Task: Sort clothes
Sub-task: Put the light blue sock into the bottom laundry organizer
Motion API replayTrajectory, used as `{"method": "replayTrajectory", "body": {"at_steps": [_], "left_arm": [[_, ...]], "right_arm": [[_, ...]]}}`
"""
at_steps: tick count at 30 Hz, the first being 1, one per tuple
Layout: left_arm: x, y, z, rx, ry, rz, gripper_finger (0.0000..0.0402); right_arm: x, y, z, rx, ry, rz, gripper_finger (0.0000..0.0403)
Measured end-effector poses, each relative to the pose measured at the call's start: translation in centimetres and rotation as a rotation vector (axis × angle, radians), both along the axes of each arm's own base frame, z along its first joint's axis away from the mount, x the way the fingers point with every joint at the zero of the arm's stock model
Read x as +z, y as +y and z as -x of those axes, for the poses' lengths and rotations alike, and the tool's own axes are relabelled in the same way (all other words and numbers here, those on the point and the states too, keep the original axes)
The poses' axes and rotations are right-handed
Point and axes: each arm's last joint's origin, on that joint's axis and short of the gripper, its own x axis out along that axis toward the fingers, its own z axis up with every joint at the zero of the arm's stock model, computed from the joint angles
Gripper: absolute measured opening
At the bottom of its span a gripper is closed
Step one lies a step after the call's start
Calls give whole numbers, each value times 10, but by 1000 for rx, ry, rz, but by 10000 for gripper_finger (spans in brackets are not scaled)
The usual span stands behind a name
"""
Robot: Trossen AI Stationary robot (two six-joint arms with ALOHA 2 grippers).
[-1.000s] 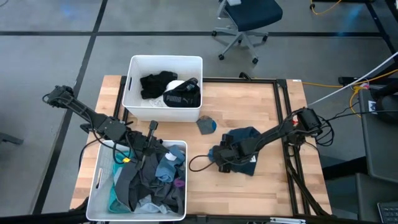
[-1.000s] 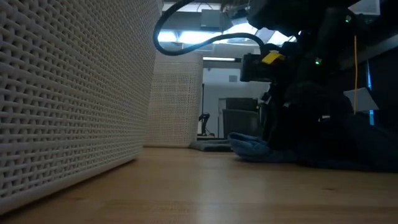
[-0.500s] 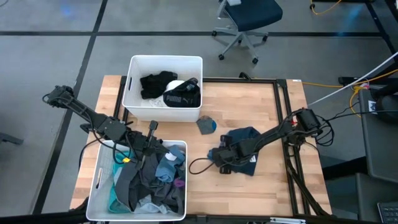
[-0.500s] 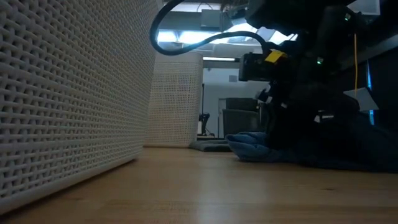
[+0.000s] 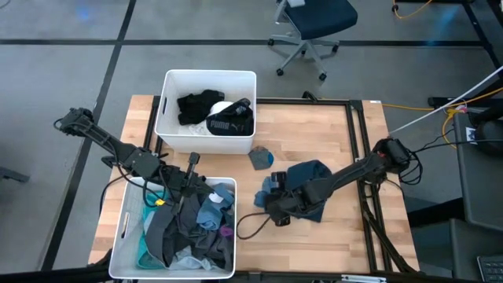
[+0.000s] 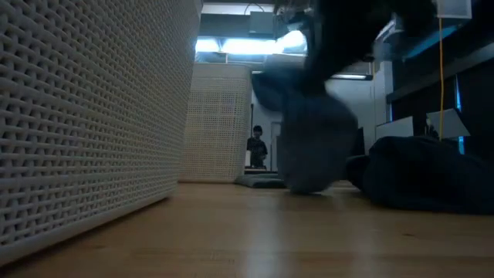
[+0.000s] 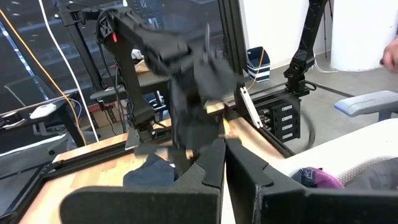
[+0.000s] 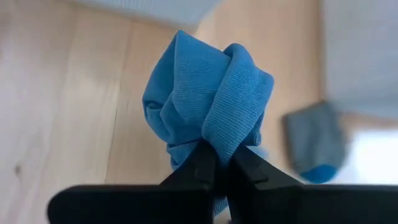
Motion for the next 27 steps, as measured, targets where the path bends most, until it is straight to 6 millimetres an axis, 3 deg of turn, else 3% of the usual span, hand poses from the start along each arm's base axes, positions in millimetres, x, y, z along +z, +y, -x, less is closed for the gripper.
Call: {"method": "replayTrajectory", "body": {"at_steps": [20, 27], "left_arm": [[0, 0, 0, -1, -1, -2, 5], [0, 0, 0, 0, -1, -3, 5]], "right_arm": [[156, 8, -17, 77, -375, 184, 20], [187, 14, -27, 192, -592, 180, 21]]}}
